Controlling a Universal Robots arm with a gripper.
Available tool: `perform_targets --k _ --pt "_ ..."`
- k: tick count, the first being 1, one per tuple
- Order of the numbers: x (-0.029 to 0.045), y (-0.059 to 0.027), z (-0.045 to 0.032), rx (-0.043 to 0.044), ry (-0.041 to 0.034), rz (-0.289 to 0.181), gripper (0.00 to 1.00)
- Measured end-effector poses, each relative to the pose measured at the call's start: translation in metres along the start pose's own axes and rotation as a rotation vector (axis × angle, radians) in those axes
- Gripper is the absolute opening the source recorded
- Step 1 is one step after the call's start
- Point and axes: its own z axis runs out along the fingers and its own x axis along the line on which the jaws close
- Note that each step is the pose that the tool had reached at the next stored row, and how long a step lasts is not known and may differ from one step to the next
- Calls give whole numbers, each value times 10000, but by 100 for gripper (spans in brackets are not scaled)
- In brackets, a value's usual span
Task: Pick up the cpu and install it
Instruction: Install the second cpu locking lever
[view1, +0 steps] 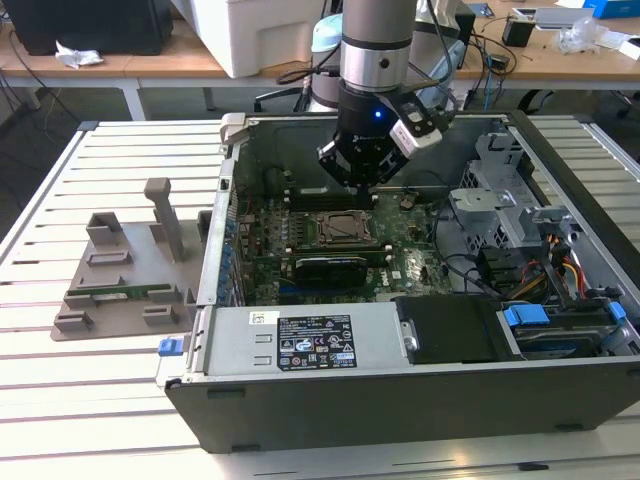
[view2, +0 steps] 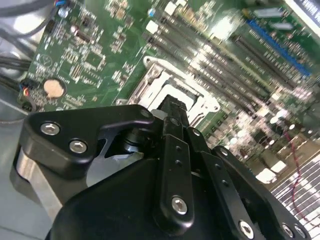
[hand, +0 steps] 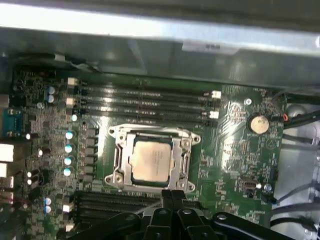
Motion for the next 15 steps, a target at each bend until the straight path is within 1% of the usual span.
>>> perform_targets --k 2,4,5,6,7,9,10,11,15 --pt "8 -84 9 -1 0 1 11" --pt "18 -195 23 0 0 1 11" --pt "21 -227 29 -1 0 0 11" --pt "26 -260 43 -30 -2 1 11" --pt "32 -273 56 -106 -8 2 11" --pt "56 -271 69 -297 -25 2 11" --pt "74 -271 72 -361 -31 1 11" --pt "112 -275 78 -421 -35 1 11" --pt "160 -284 94 -477 -41 2 11"
